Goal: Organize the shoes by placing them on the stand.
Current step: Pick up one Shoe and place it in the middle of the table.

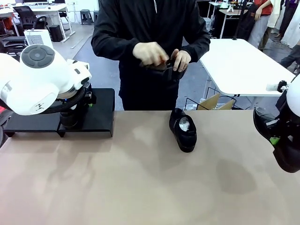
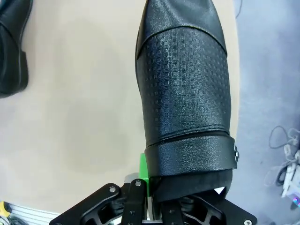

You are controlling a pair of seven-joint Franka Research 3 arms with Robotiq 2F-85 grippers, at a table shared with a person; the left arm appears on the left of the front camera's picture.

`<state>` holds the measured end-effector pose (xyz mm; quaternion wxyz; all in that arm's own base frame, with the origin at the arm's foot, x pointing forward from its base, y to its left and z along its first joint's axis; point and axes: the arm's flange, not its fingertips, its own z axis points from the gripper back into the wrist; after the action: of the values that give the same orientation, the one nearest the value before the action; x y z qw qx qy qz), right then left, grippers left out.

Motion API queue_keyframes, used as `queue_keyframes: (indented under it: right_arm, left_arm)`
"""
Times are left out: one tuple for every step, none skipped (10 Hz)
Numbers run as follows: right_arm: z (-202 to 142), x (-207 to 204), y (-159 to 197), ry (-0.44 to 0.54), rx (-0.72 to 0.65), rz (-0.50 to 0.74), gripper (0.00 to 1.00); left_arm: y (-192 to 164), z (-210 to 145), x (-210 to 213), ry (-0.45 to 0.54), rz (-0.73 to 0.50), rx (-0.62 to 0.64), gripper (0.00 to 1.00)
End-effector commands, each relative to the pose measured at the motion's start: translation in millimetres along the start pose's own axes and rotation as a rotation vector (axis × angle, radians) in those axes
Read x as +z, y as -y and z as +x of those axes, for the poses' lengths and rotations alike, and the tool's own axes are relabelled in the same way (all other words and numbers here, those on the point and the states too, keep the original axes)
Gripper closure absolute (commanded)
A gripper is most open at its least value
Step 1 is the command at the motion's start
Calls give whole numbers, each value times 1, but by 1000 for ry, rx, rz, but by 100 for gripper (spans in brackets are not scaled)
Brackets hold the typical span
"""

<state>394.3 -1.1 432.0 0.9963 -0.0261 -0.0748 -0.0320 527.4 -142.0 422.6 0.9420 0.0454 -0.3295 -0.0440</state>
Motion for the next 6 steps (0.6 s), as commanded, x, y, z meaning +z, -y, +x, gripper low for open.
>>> queue_keyframes:
  right_arm:
    - [-5, 9, -3, 5, 9, -2, 100]
    - [-12, 28, -22, 19, -16, -66, 100]
    - [-26, 56, -61, 58, -1, -70, 100]
    - [-42, 76, -98, 94, 43, -82, 100]
    - [-56, 90, -131, 89, 48, -46, 100]
    - [-70, 101, -162, 84, 2, -31, 100]
  left_arm:
    - [-1, 1, 1, 11, -3, 1, 0]
    - [-1, 1, 1, 11, -3, 1, 0]
    - [-1, 1, 1, 11, -3, 1, 0]
    - [-1, 1, 1, 11, -3, 1, 0]
    - [-1, 1, 1, 11, -3, 1, 0]
    - [-1, 1, 1, 11, -3, 1, 0]
